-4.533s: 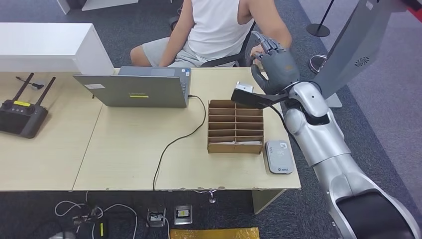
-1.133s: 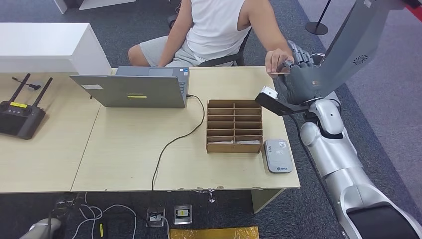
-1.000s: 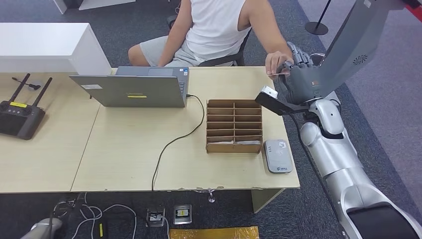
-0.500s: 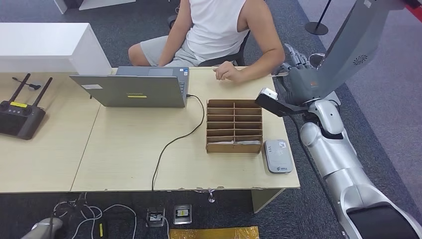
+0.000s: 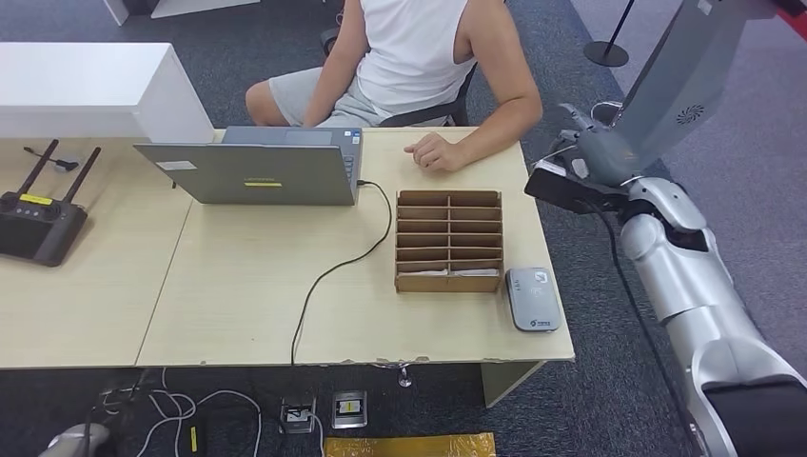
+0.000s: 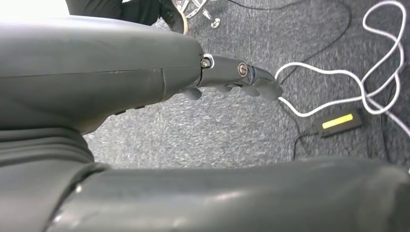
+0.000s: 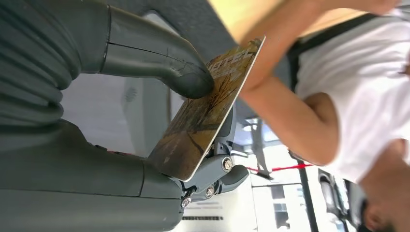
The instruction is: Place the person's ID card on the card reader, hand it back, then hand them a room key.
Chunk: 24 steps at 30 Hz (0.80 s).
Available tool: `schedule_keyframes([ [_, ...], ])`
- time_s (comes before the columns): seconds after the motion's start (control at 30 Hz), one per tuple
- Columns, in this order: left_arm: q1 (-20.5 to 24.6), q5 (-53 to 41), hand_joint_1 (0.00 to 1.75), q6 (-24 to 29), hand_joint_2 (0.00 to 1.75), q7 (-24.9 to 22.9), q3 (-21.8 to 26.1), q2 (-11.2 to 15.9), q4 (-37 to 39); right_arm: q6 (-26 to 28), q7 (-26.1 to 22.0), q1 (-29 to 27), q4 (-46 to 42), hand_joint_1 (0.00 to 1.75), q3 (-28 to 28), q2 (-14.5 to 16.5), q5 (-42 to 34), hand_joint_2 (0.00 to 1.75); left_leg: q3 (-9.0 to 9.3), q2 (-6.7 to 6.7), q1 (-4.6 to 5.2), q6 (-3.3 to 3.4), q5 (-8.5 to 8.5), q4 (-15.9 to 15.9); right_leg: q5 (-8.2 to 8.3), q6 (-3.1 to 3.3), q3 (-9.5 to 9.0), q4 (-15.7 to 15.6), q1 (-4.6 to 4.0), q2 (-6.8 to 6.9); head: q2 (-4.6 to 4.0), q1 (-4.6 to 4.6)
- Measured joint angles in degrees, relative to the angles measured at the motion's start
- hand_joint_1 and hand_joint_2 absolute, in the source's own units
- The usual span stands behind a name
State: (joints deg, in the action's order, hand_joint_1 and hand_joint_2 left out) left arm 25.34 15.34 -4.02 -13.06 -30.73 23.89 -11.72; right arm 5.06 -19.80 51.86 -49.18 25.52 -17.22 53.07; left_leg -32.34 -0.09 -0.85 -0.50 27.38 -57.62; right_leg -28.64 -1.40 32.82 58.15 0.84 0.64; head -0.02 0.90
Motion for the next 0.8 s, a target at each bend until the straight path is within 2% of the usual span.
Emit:
schedule_keyframes([
  [0.27, -0.8, 0.1, 0.0, 1.2, 0.0, 0.4, 1.2, 0.6, 0.1, -5.8, 2.4, -0.2, -0.9, 1.75, -1.1, -4.9, 0.6, 1.75, 0.03, 0.02, 0.01, -0.02, 0.02, 0.0, 0.0, 0.0, 0.02, 0.0, 0.01, -0.02, 0.0, -0.02],
  [0.5, -1.9, 0.9, 0.0, 4.4, 0.0, 0.5, 2.5, 0.7, 0.1, -12.2, 5.0, -3.8, -5.8, 1.75, -2.9, -9.1, 2.4, 1.75, 0.03, 0.02, 0.0, -0.02, 0.02, 0.0, 0.0, 0.0, 0.02, 0.0, 0.01, -0.04, 0.0, -0.02],
  [0.8, -2.4, 1.9, 0.0, 6.6, 0.0, 0.5, 4.9, -0.2, 0.1, -16.4, 6.5, -8.7, -11.9, 1.75, -4.3, -11.9, 3.1, 1.75, 0.03, 0.02, 0.0, -0.02, 0.02, 0.0, 0.0, -0.01, 0.02, 0.0, 0.0, -0.04, 0.0, -0.02],
])
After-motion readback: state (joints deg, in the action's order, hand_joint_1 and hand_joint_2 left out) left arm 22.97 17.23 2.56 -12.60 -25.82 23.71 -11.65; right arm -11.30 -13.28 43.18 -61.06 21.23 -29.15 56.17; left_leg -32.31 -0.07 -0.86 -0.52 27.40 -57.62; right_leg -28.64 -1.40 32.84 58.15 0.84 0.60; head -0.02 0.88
